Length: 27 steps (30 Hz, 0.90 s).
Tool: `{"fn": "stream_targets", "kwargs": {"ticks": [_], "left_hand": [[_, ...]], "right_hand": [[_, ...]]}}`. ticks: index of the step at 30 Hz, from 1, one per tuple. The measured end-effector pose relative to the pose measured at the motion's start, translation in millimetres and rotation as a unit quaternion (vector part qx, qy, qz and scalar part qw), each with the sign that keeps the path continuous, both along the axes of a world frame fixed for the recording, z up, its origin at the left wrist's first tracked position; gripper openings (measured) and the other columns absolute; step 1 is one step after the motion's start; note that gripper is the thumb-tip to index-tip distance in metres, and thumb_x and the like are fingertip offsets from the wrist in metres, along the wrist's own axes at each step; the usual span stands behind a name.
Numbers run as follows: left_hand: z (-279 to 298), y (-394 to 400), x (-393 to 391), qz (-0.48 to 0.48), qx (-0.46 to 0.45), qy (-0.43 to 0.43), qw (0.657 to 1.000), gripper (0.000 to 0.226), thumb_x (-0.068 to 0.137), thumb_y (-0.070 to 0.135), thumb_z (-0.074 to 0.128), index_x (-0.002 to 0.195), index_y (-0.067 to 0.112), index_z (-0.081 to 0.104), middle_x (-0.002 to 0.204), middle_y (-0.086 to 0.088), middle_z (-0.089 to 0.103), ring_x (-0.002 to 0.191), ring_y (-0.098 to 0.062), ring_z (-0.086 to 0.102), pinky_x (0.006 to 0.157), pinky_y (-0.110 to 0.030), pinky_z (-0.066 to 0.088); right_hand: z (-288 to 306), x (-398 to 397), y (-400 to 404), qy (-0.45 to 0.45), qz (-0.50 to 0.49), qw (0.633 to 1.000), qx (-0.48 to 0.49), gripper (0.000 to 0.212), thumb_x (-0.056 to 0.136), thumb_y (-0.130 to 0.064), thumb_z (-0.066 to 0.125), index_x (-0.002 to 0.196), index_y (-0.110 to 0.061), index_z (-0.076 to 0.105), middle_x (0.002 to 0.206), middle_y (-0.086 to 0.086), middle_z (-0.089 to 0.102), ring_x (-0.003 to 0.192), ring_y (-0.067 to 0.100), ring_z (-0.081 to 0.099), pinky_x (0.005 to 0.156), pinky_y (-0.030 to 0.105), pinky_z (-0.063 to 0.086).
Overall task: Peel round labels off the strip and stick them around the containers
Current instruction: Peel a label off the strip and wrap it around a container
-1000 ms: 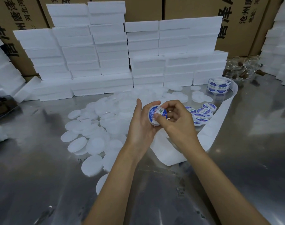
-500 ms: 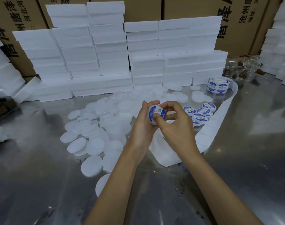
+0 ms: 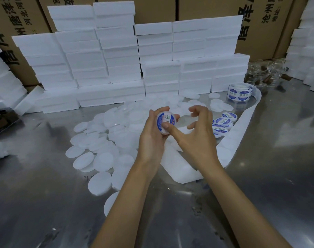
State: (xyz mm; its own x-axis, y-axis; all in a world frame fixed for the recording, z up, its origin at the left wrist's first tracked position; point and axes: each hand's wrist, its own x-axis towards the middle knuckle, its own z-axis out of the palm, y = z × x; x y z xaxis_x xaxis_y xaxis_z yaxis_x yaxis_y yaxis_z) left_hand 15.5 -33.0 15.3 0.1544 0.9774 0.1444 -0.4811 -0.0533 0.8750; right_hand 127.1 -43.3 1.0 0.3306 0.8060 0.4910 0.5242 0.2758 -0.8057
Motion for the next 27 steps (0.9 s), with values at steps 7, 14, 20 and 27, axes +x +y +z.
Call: {"fn": "stream_targets", "kwargs": {"ticks": [7,14,20,27], "left_hand": [[2,-3,-2,-0.082,-0.085,-0.113,0.987,0.062,0.103,0.054,0.032,0.135,0.005,0.055,0.128,-0.025,0.062,0.124,-0.033,0.057,0.118,-0.042,0.036],[-3,-4,2,-0.103,-0.109,-0.139,0.979,0.062,0.101,0.054,0.036,0.133,0.005,0.058,0.122,-0.014,0.068,0.116,-0.024,0.064,0.104,-0.033,0.047],[-2,-2,-2,-0.115,-0.129,-0.193,0.966,0.057,0.1,0.054,0.043,0.128,0.007,0.058,0.125,-0.024,0.061,0.121,-0.035,0.055,0.117,-0.042,0.036],[-3,-2,-4,-0.114,-0.123,-0.188,0.968,0.054,0.101,0.053,0.039,0.123,0.007,0.057,0.115,-0.018,0.064,0.109,-0.028,0.062,0.104,-0.035,0.043]], "right_hand": [[-3,-3,-3,-0.1,-0.029,0.995,0.007,0.051,0.077,-0.083,0.048,0.068,-0.036,0.03,0.06,-0.017,0.047,0.063,-0.002,0.049,0.051,0.025,0.027],[-7,4,4,-0.119,-0.067,0.99,0.035,0.036,0.104,-0.044,0.037,0.084,-0.019,0.053,0.065,-0.005,0.055,0.061,0.019,0.055,0.056,0.039,0.042],[-8,-2,-1,-0.149,-0.059,0.987,0.003,0.044,0.081,-0.083,0.039,0.071,-0.04,0.029,0.06,-0.019,0.042,0.056,-0.003,0.044,0.052,0.025,0.026],[-11,3,4,-0.176,-0.067,0.982,0.014,0.031,0.102,-0.049,0.034,0.087,-0.025,0.048,0.071,-0.013,0.053,0.068,0.016,0.057,0.054,0.032,0.029]]}}
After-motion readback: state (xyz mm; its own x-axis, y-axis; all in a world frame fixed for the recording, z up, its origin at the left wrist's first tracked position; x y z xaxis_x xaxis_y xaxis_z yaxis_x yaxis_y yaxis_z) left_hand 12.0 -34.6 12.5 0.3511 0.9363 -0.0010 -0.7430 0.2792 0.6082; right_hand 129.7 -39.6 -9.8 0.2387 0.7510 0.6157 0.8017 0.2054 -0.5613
